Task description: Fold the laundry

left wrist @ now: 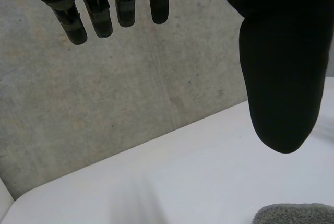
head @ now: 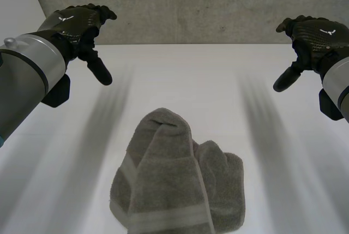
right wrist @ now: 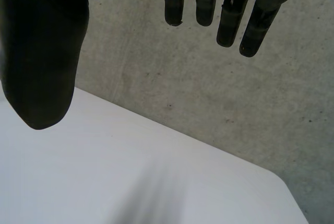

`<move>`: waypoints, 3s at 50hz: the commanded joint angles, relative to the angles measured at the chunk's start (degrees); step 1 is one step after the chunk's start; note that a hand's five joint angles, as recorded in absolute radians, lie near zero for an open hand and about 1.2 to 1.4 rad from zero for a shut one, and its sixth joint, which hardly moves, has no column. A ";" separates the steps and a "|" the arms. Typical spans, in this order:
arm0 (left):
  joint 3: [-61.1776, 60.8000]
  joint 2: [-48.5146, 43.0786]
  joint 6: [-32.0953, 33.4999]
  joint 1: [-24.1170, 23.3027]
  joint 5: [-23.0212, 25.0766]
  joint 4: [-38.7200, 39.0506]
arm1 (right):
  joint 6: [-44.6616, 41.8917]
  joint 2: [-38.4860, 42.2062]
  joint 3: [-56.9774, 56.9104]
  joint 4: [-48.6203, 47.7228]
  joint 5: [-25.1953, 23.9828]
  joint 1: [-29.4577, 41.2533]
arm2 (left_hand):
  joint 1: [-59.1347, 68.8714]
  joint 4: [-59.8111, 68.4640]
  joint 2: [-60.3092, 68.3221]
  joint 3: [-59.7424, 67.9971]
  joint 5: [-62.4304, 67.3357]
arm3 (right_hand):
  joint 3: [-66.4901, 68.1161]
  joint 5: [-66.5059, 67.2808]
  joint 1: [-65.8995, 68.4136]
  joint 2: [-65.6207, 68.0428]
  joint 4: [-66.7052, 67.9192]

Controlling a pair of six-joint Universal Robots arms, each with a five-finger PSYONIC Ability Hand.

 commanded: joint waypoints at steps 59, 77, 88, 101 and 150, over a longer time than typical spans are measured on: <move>-6.17 -8.46 -5.59 -0.04 13.65 22.70 | -4.27 1.93 2.30 0.08 -5.27 3.18 | 69.56 69.97 69.92 69.96 68.12 | -3.97 -3.96 -3.00 -4.69 -5.23; -8.46 5.81 -9.74 0.57 11.37 22.70 | 13.75 2.01 10.48 7.38 -14.32 5.99 | 69.56 69.97 69.92 69.96 68.12 | -3.97 -3.96 -3.00 -4.69 -5.23; -8.63 5.54 -9.82 0.75 11.28 22.53 | 22.98 12.30 9.16 3.16 -16.87 15.66 | 69.56 69.97 69.92 69.96 68.12 | -3.97 -3.96 -3.00 -4.69 -5.23; -8.98 5.81 -9.82 1.36 11.28 22.44 | 25.09 28.72 -1.99 -1.24 -6.86 23.30 | 69.56 69.97 69.92 69.96 68.12 | -3.97 -3.96 -3.00 -4.69 -5.23; -9.34 6.07 -10.00 2.33 11.46 22.53 | 25.27 31.11 -8.86 -3.61 -5.89 23.31 | 69.56 69.97 69.92 69.96 68.12 | -0.01 0.00 0.96 -0.74 -1.28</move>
